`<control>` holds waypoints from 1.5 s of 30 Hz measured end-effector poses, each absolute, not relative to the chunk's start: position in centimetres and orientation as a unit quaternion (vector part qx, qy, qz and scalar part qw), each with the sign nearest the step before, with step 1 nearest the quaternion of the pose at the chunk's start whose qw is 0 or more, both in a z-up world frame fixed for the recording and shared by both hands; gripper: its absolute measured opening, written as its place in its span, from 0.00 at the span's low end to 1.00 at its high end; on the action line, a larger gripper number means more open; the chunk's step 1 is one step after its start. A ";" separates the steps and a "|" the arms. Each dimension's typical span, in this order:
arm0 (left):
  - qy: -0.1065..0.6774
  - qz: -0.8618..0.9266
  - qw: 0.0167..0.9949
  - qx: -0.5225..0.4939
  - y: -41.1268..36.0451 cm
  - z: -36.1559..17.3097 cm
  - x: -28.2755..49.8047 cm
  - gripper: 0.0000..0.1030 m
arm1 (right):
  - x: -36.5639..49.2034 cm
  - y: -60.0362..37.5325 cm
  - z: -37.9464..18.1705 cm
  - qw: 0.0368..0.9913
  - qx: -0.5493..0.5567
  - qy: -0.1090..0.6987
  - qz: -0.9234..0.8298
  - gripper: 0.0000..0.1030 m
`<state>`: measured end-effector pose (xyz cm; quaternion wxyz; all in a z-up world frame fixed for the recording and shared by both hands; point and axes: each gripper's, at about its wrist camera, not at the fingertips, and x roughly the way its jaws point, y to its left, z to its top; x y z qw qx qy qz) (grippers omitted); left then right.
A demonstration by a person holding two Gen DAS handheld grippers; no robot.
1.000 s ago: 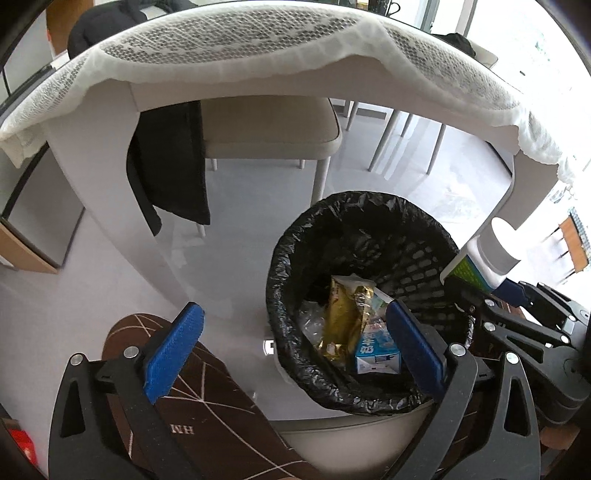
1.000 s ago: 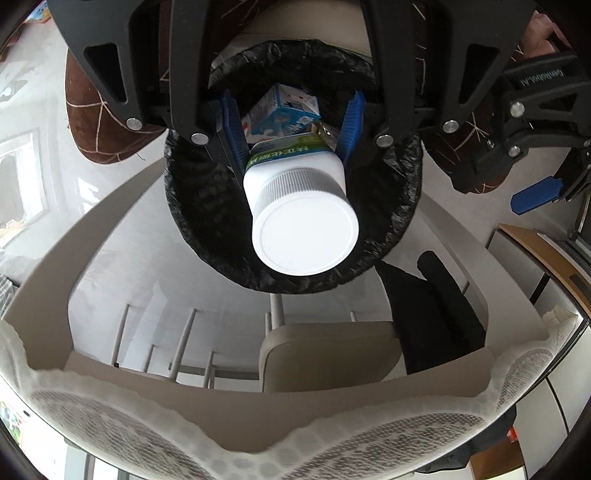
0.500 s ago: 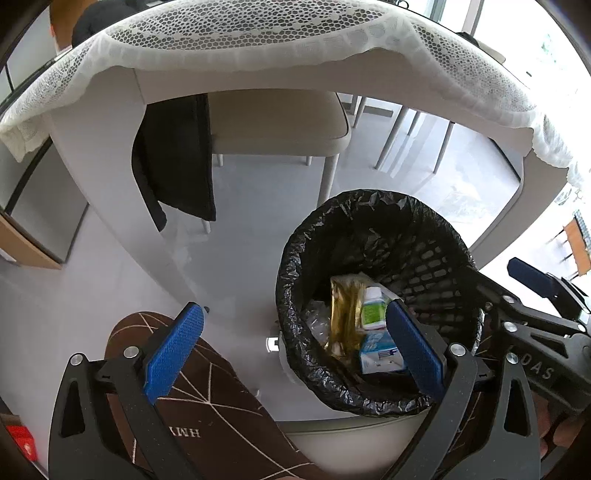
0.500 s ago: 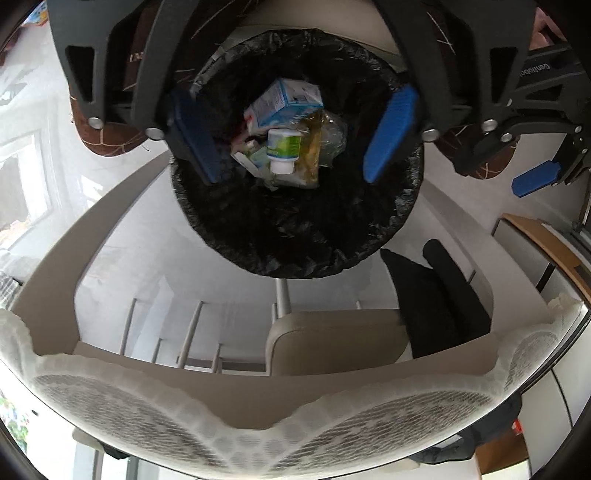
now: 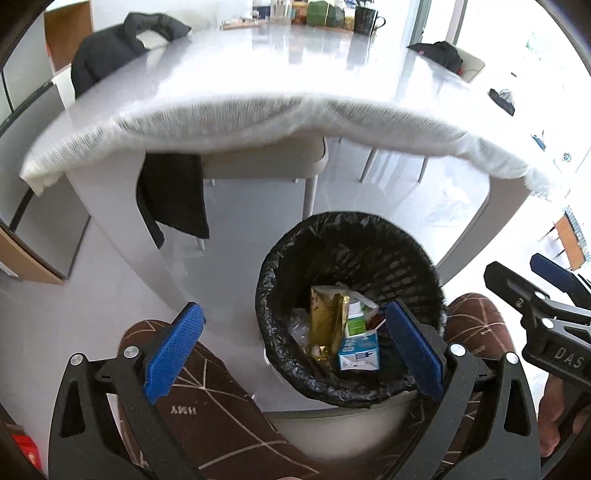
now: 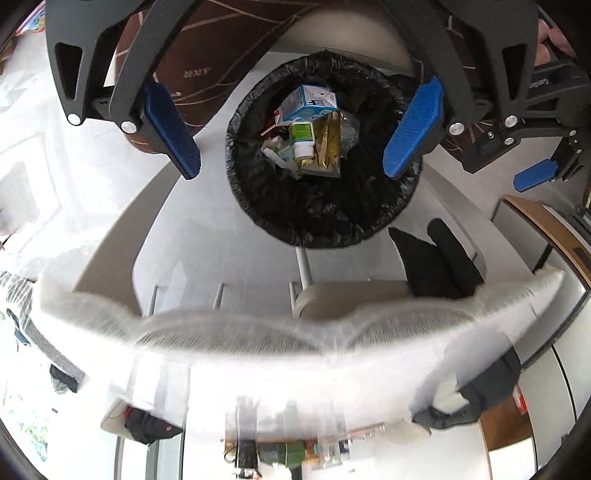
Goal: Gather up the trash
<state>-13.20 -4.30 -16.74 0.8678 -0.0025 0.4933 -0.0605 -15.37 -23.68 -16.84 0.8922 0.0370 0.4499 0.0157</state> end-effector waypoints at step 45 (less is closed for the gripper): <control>0.430 -0.047 0.902 0.010 -4.7 -4.7 -18.6 0.94 | -22.2 -25.0 -5.6 0.919 0.045 0.391 0.011 0.93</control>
